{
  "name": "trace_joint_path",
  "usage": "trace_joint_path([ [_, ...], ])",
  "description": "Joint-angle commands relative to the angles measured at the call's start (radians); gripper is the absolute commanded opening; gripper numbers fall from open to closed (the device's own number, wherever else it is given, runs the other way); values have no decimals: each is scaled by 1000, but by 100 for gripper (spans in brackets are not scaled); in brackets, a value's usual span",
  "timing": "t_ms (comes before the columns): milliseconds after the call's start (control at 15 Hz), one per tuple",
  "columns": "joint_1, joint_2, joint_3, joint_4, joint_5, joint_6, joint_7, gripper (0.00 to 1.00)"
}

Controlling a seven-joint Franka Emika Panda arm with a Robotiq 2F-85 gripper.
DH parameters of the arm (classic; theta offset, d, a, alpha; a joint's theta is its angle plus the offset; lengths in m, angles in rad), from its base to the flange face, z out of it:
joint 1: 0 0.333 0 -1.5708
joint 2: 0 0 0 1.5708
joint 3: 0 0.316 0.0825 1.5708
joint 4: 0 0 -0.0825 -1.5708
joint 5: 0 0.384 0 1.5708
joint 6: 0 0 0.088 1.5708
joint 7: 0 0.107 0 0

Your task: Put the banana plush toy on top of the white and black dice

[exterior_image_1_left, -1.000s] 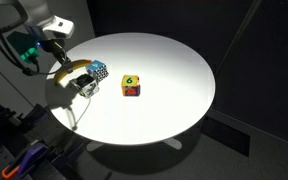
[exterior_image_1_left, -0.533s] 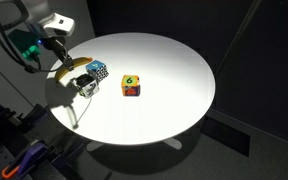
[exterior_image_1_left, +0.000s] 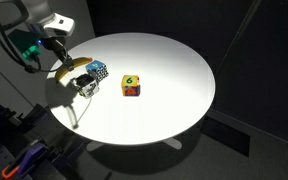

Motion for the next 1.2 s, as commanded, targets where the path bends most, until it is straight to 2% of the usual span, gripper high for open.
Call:
trace_joint_path([
  [0,16,-5,-8,4,-17,-7,20,16],
  [333,64,-8,-23,16,-37,-36,64,16],
  [800,166,15,-73,66,-88,-59,201,16],
  [1133,175,35,-94,113,-73,-63,264,16],
])
